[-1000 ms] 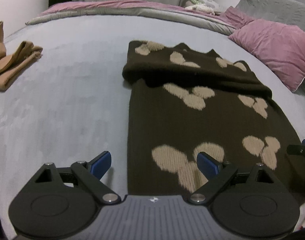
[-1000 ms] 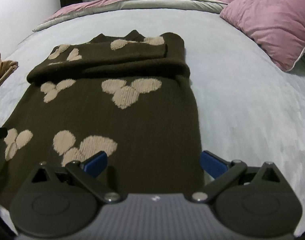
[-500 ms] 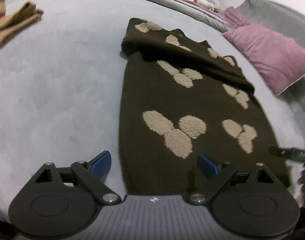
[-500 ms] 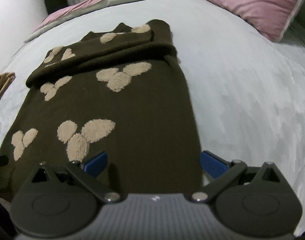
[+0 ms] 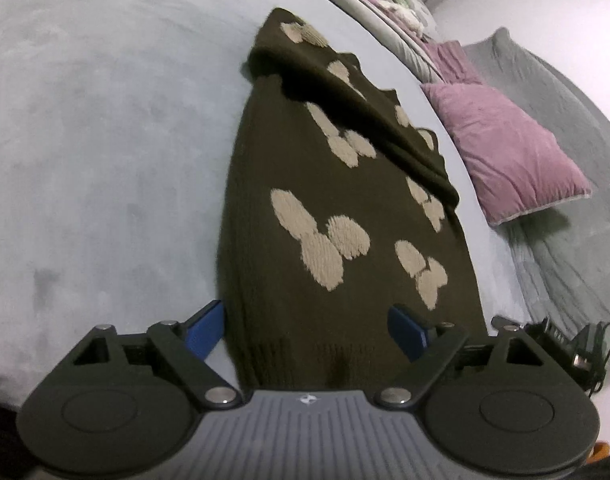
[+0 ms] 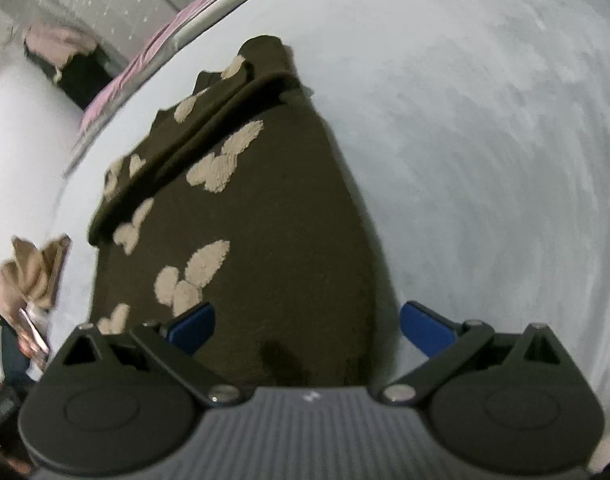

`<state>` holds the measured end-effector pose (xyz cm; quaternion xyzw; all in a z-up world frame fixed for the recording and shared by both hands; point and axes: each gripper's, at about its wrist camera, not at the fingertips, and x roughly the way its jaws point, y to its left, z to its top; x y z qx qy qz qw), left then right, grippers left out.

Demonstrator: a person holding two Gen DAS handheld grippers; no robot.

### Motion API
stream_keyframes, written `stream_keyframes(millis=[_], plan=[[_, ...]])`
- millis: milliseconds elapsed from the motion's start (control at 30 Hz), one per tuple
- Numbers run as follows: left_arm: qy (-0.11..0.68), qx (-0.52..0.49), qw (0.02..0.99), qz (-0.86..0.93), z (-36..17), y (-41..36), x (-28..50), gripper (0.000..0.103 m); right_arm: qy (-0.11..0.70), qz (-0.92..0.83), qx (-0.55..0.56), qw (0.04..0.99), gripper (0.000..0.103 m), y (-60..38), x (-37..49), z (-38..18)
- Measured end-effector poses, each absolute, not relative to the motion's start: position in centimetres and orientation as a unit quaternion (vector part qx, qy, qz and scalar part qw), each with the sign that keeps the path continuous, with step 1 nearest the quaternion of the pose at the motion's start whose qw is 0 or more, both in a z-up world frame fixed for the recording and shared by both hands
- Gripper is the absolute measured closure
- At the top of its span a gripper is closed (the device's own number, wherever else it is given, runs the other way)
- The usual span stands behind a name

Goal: Fold clothes
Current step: 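Move both open grippers to the sweater hem, then grasp the sweater hem with both grippers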

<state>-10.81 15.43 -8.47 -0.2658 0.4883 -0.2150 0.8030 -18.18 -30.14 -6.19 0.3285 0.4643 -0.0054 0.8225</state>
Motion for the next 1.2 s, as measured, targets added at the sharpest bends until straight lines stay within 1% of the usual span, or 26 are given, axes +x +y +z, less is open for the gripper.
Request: stream_keyframes(millis=[133,233,333,400,533,600,667,867,933,1067,1133,1200], plan=[[0.500,-0.260,0.795,-0.226,-8.6,15.4,-11.0,0.022,0.463,0.002,0.358,0.811,0.002,-30.9,-18.7,-6.6],[0.503,-0.252,0.793,-0.232,-8.7,15.3,-11.1,0.026,0.466,0.010,0.365,0.806,0.008,-31.0,-19.2,-6.7],[0.505,-0.245,0.794,-0.232,-8.8,15.2,-11.3,0.030,0.470,0.018,0.372,0.801,0.015,-31.1,-19.7,-6.9],[0.506,-0.247,0.794,-0.231,-8.8,15.3,-11.3,0.032,0.472,0.024,0.377,0.796,0.022,-31.2,-19.9,-7.0],[0.506,-0.246,0.794,-0.229,-8.9,15.3,-11.5,0.038,0.479,0.034,0.379,0.791,0.028,-30.9,-20.1,-7.1],[0.506,-0.243,0.795,-0.230,-8.9,15.2,-11.5,0.042,0.484,0.042,0.377,0.788,0.035,-30.6,-20.1,-7.2],[0.505,-0.240,0.796,-0.233,-9.0,15.2,-11.6,0.044,0.489,0.049,0.374,0.786,0.038,-30.2,-20.1,-7.3],[0.502,-0.233,0.798,-0.239,-9.1,15.0,-11.8,0.049,0.497,0.052,0.360,0.788,0.039,-29.4,-19.9,-7.4],[0.501,-0.229,0.800,-0.239,-9.1,15.0,-12.0,0.052,0.498,0.052,0.358,0.788,0.040,-29.3,-19.7,-7.4],[0.499,-0.215,0.806,-0.235,-9.0,14.8,-12.3,0.055,0.499,0.050,0.351,0.791,0.046,-29.2,-19.8,-7.4],[0.500,-0.214,0.806,-0.236,-9.1,14.7,-12.3,0.060,0.498,0.049,0.353,0.791,0.050,-29.2,-19.8,-7.5],[0.502,-0.216,0.804,-0.236,-9.1,14.7,-12.3,0.064,0.498,0.050,0.356,0.789,0.057,-29.2,-19.8,-7.6]])
